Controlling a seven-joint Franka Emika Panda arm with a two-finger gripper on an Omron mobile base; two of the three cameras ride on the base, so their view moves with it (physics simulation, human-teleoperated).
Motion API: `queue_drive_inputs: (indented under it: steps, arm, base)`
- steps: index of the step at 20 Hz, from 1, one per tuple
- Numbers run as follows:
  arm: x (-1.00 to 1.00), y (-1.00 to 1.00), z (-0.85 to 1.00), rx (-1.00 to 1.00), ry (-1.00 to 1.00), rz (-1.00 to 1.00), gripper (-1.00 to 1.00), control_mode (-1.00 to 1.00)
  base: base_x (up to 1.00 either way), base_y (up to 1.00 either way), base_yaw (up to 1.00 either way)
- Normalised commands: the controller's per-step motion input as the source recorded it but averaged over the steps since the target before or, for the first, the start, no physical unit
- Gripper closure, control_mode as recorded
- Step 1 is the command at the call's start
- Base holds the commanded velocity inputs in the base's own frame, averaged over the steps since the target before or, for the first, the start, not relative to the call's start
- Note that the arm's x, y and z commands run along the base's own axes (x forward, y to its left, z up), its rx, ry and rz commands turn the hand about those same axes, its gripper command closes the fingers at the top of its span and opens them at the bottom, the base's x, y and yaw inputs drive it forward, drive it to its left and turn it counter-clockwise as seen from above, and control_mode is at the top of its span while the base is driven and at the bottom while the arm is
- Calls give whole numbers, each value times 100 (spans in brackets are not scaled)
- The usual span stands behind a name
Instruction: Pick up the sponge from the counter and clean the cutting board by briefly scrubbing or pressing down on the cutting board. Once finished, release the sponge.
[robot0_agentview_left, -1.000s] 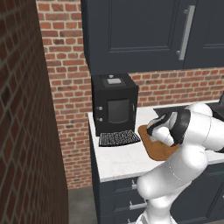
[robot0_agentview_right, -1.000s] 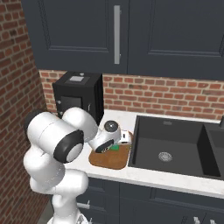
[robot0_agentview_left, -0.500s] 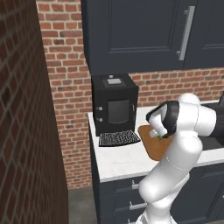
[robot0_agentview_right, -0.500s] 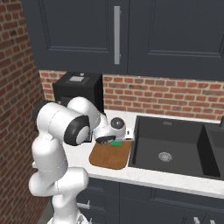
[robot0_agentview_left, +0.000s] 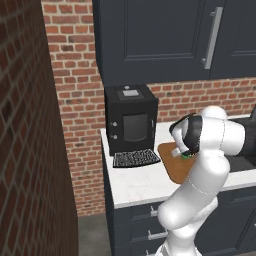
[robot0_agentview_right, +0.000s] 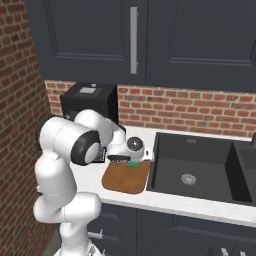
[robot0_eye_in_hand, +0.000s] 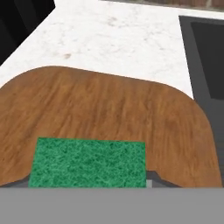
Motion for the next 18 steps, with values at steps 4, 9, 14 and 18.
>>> queue_drive_inputs:
  steps: [4,9,14,18]
  arm:
    - [-48,0,0,0,0,0,100,-100]
    - [-69,0,0,0,0,0,100,-100]
    - [-71,0,0,0,0,0,100,-100]
    - [-45,0,9,0,0,0,100,-100]
  base:
    - [0,0,0]
    - [0,0,0]
    - [0,0,0]
    - [0,0,0]
